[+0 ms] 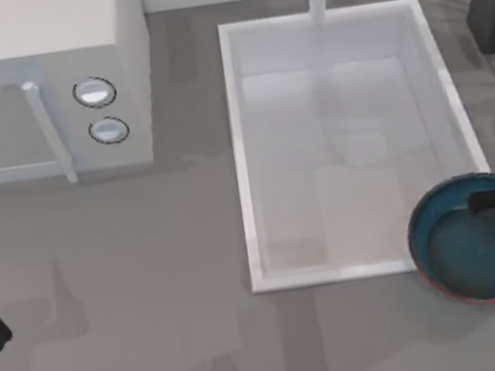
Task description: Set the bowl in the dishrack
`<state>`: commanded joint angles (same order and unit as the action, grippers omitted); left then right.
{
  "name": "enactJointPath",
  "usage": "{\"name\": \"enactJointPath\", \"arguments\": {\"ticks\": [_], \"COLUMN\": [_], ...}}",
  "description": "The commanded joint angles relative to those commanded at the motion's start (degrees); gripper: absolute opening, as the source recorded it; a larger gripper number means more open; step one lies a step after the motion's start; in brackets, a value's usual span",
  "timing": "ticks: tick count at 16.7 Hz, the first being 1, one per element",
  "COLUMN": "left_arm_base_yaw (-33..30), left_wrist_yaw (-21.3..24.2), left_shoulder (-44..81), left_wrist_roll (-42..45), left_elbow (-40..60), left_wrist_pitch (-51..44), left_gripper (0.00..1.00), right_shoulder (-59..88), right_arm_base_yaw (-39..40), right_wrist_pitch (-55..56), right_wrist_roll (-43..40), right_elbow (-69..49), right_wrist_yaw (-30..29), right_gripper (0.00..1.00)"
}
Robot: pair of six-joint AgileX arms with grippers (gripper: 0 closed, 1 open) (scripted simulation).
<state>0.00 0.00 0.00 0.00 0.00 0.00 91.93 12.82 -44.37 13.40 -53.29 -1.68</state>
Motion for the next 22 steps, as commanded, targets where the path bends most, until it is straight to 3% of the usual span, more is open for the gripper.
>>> {"name": "enactJointPath", "arguments": {"ticks": [7,11,18,22], "left_arm_base_yaw": [0.0,0.0,0.0,0.0], "left_wrist_yaw": [0.0,0.0,0.0,0.0], "left_shoulder": [0.0,0.0,0.0,0.0], "left_wrist_roll": [0.0,0.0,0.0,0.0], "left_elbow": [0.0,0.0,0.0,0.0], "left_wrist_pitch": [0.0,0.0,0.0,0.0], "left_gripper": [1.0,1.0,1.0,1.0], "right_shoulder": [-2.81,-5.42,-6.11,-9.43], "right_arm_base_yaw": [-0.39,-0.59,-0.89,-6.7], "right_wrist_pitch": [-29.45,-39.24,-39.65,-31.75], "right_wrist_roll": [-0.29,-0.65,-0.81,-2.27], "right_elbow": [-23.69,-33.17,-34.12,-32.24], "right_wrist_yaw": [0.04,0.1,0.55,5.09], "right_gripper": [0.0,0.0,0.0,0.0]}}
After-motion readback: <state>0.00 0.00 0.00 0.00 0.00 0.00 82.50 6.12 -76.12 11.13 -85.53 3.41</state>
